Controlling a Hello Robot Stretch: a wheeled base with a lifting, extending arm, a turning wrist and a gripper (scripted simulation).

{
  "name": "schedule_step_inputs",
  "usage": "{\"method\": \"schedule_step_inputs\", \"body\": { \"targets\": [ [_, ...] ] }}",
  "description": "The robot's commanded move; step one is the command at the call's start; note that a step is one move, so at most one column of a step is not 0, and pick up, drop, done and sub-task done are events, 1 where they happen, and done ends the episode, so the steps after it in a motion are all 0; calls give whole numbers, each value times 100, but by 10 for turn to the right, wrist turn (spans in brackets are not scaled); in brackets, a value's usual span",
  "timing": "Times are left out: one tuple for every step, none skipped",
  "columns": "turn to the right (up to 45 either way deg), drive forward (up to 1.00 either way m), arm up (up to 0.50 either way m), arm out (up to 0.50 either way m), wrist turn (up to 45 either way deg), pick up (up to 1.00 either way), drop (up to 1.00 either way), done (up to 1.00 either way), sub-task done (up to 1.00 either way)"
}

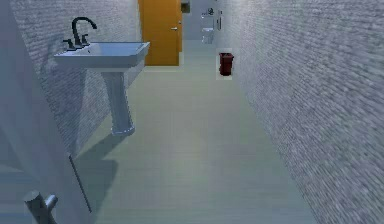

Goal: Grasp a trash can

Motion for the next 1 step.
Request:
{"method": "schedule_step_inputs", "body": {
  "targets": [
    [0,0,0,0,450,0,0,0,0]
  ]
}}
